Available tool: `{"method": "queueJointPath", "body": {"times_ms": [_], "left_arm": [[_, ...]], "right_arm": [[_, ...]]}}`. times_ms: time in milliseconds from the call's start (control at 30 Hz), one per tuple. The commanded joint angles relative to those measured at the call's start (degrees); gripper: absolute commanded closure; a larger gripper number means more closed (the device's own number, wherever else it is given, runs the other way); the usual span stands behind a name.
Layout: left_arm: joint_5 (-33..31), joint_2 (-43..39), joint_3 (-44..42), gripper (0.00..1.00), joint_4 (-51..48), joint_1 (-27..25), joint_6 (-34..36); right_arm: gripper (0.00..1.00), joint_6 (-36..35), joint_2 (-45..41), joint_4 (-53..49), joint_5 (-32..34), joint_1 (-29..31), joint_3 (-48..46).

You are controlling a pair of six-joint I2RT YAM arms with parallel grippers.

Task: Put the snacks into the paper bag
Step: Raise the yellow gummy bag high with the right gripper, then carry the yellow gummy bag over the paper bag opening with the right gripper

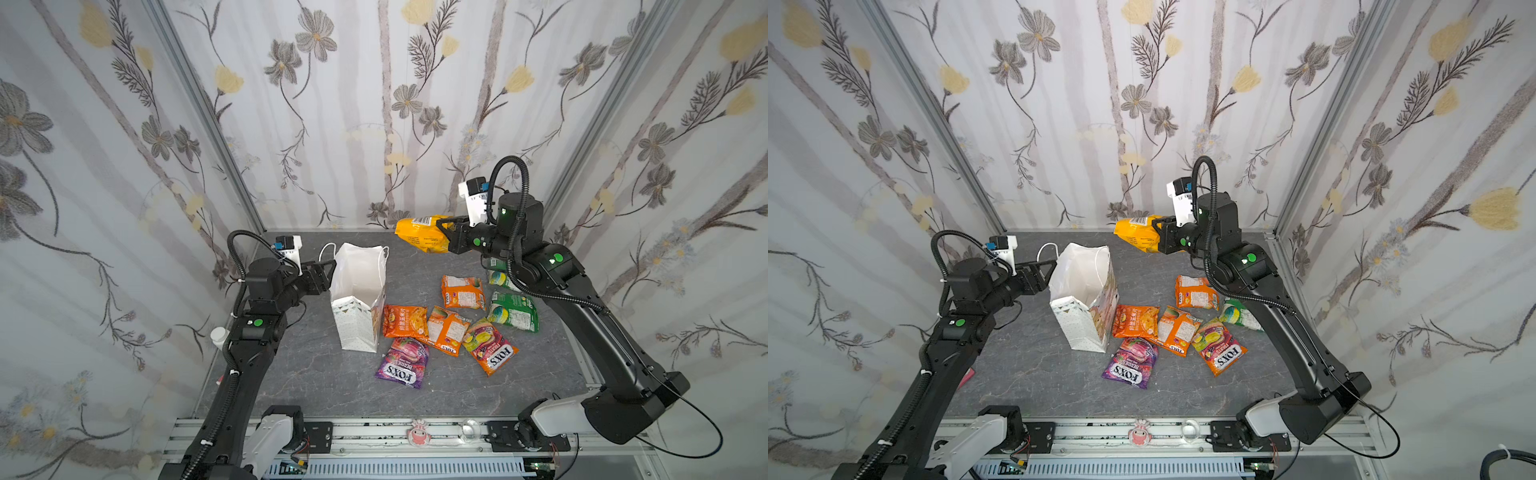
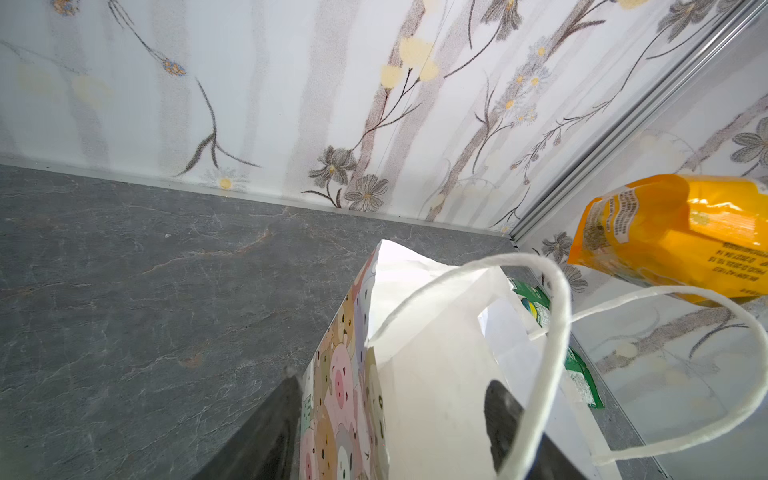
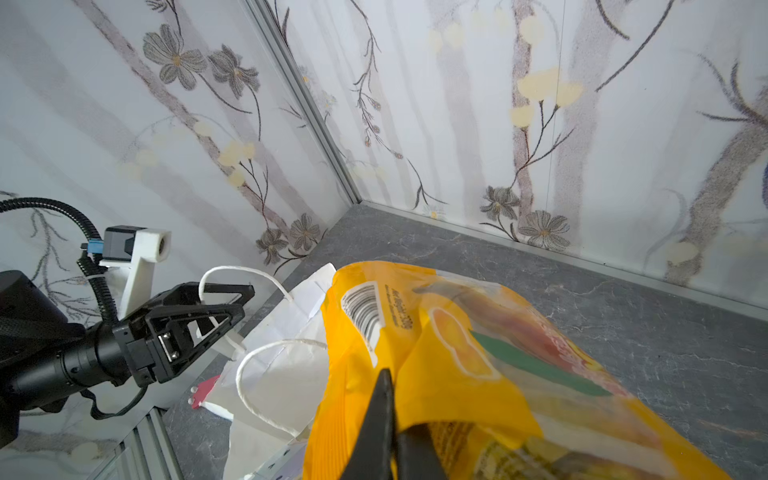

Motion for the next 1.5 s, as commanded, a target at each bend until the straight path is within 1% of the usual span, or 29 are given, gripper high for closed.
{"method": "queueJointPath", "body": {"times_ms": [0,67,200,267,500,633,767,867,967,1067,1200,1333,1467], "left_arm": [[0.89,-0.11,0.15,0.3,1.43,0.02,-0.03],[1.36,0.06,-0.02,0.3,1.67,0.02,-0.2],[2.09,0.81,0.2,0.3,1.57,0.06,-0.38],[2.24,1.03,0.3,0.3,1.49,0.06,-0.43],[2.65,1.36,0.17,0.31,1.55,0.06,-0.56],[3.18,1.81,0.3,0.31,1.65,0.08,-0.73],[3.45,2.09,0.37,0.31,1.58,0.06,-0.82],[3.45,2.0,0.39,0.31,1.58,0.06,-0.76],[3.36,1.91,0.37,0.31,1.49,0.04,-0.74],[3.06,1.91,0.46,0.31,1.22,0.06,-0.65],[2.45,2.0,0.5,0.31,0.92,0.06,-0.69],[2.32,2.31,0.76,0.31,0.7,0.06,-0.65],[1.98,2.52,0.84,0.31,0.4,0.05,-0.47]], "right_arm": [[1.0,-0.13,0.0,6.02,0.76,0.37,3.03],[1.0,-0.06,0.74,6.86,0.41,0.71,5.65],[1.0,0.23,4.64,7.1,-4.3,1.55,13.11],[1.0,0.75,6.5,7.95,-5.38,2.44,15.75],[1.0,2.68,9.07,14.14,-7.63,5.6,17.17],[1.0,3.6,10.23,19.32,-8.9,7.78,17.66],[1.0,2.91,14.71,21.66,-10.25,9.98,21.0],[1.0,2.14,19.26,19.03,-11.1,10.52,26.79],[1.0,1.53,23.15,17.24,-14.34,10.51,30.75],[1.0,0.31,24.5,16.29,-16.86,10.52,31.11],[1.0,-3.88,25.3,10.95,-17.72,10.5,31.25],[1.0,-7.26,26.6,7.87,-21.66,10.54,31.3],[1.0,-8.59,29.57,5.04,-25.22,10.48,35.2]]}}
